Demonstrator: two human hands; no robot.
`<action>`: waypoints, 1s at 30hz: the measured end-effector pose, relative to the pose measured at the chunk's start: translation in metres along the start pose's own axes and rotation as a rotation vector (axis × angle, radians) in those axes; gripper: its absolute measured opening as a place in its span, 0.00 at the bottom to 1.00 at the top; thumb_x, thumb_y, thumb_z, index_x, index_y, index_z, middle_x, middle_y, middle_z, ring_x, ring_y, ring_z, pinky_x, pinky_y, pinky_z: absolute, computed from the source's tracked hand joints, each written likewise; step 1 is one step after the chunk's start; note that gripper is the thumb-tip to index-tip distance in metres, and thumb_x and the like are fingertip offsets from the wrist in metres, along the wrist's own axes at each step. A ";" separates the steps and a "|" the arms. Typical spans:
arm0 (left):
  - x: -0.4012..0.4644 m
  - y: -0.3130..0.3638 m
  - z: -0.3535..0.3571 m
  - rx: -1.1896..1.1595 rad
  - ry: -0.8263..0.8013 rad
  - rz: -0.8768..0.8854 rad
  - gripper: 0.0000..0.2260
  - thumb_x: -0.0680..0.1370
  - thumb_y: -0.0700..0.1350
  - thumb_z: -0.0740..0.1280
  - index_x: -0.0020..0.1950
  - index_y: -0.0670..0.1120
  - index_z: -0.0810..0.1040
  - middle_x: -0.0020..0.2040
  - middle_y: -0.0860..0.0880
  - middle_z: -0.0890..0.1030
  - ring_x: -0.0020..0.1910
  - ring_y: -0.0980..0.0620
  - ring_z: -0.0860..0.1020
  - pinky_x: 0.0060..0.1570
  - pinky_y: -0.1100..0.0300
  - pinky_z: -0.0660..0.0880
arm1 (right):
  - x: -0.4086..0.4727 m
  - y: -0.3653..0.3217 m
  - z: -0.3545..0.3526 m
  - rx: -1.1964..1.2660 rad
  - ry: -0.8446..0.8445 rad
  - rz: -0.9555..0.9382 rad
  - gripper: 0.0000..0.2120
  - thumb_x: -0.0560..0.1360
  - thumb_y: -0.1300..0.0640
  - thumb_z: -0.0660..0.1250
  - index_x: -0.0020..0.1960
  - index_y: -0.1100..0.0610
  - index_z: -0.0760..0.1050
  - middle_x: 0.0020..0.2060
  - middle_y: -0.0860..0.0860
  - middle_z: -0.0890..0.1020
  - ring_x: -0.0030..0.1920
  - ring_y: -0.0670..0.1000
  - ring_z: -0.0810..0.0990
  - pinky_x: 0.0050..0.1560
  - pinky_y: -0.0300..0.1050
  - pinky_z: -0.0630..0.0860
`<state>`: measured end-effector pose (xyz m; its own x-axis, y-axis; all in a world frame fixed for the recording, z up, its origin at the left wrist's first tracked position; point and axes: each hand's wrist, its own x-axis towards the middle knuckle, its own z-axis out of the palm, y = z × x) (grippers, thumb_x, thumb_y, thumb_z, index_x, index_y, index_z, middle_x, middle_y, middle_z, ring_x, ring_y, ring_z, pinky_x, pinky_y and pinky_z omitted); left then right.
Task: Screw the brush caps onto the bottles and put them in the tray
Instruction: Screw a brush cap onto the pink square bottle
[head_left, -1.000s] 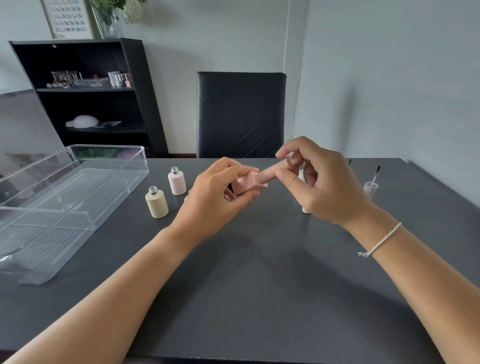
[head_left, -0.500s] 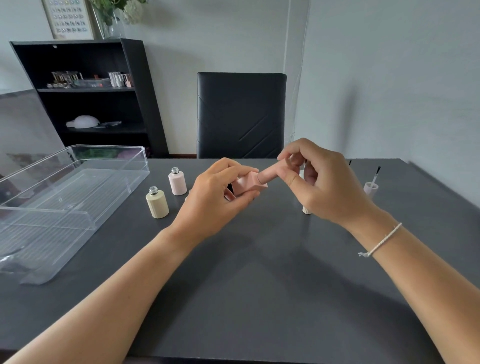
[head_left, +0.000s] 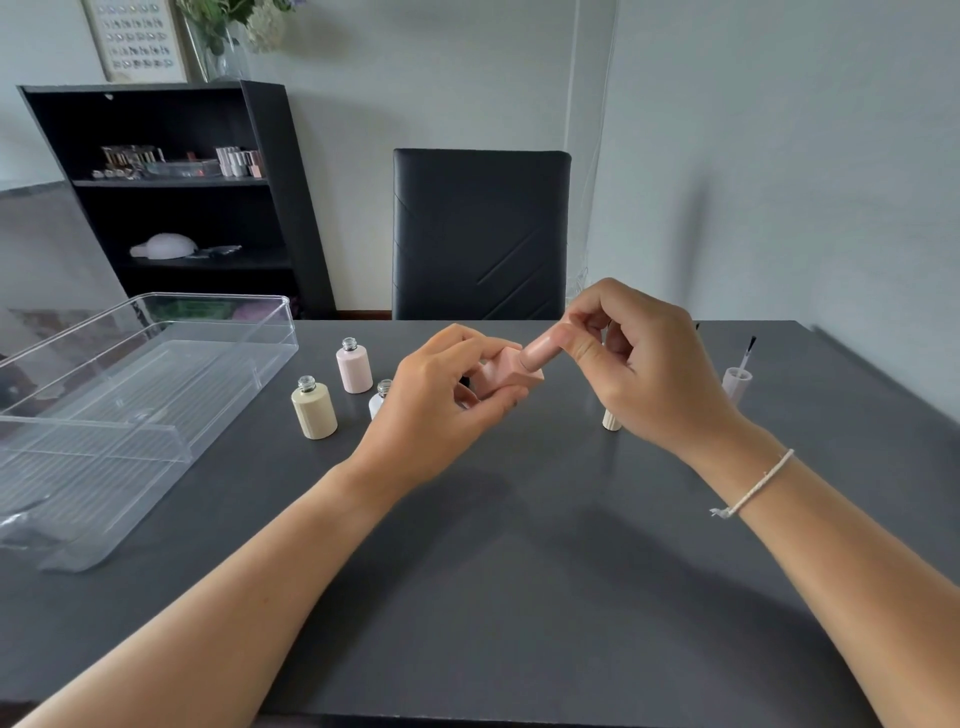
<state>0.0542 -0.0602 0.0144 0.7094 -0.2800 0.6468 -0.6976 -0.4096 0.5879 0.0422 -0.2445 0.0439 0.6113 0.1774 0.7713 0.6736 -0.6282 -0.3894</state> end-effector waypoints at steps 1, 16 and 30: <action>-0.001 0.000 0.001 -0.009 -0.004 -0.006 0.11 0.71 0.43 0.72 0.53 0.52 0.79 0.46 0.56 0.76 0.41 0.53 0.75 0.38 0.63 0.75 | 0.000 0.000 0.000 0.010 0.001 0.000 0.06 0.74 0.51 0.63 0.40 0.52 0.72 0.26 0.38 0.68 0.29 0.40 0.71 0.29 0.29 0.63; -0.015 -0.011 0.017 0.325 -0.413 -0.061 0.20 0.74 0.56 0.65 0.63 0.50 0.75 0.61 0.55 0.75 0.60 0.58 0.70 0.61 0.67 0.64 | 0.064 -0.005 -0.031 -0.108 -0.165 0.166 0.06 0.75 0.51 0.65 0.42 0.53 0.76 0.36 0.46 0.78 0.30 0.38 0.72 0.30 0.27 0.65; -0.015 -0.015 0.018 0.358 -0.448 -0.053 0.19 0.74 0.57 0.64 0.63 0.52 0.75 0.62 0.56 0.74 0.61 0.58 0.68 0.63 0.64 0.62 | 0.126 0.036 0.017 -0.361 -0.571 0.431 0.12 0.72 0.54 0.65 0.44 0.62 0.81 0.43 0.58 0.84 0.41 0.58 0.79 0.29 0.38 0.69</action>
<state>0.0556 -0.0656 -0.0130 0.7703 -0.5596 0.3057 -0.6376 -0.6799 0.3622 0.1507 -0.2317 0.1181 0.9712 0.1620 0.1749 0.2130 -0.9189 -0.3321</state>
